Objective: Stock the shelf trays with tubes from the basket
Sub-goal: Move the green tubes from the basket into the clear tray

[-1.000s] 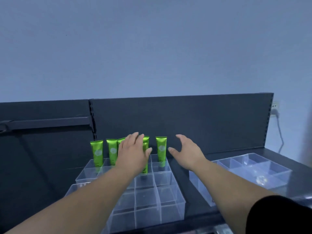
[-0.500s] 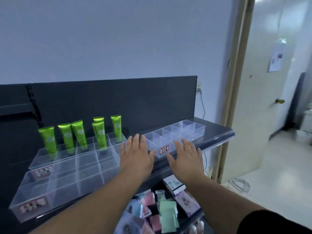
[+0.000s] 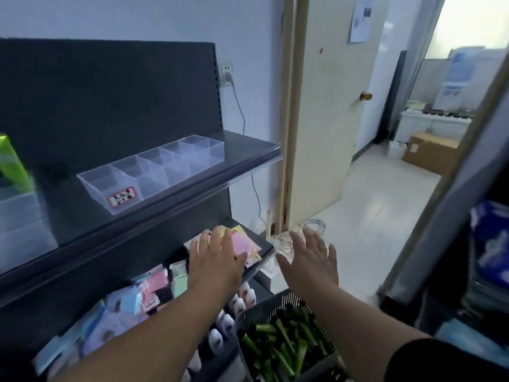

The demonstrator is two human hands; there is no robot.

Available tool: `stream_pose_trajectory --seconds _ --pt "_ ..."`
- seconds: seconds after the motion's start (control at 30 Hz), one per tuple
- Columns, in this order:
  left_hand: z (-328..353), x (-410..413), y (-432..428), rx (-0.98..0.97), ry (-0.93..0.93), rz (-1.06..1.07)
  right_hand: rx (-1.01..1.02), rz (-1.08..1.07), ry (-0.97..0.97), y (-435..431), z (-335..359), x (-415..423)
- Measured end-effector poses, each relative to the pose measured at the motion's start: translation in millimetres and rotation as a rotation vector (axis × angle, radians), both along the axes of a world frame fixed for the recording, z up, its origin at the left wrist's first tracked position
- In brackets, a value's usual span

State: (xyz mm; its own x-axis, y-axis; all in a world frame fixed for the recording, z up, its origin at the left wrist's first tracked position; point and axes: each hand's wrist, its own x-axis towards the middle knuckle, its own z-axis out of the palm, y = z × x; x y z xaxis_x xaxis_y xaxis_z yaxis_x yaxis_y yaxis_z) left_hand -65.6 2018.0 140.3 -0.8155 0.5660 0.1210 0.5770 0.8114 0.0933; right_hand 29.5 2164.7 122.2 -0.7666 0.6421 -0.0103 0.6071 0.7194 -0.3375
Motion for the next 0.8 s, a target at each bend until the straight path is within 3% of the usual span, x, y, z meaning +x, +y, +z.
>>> stream_pose_trajectory --seconds 0.37,0.8 --pt "-138 29 148 -0.162 -0.215 -0.039 -0.137 -0.058 -0.251 165 -129 49" --pt "-349 25 136 -0.429 -0.576 -0.003 -0.347 -0.004 -0.488 151 -329 59"
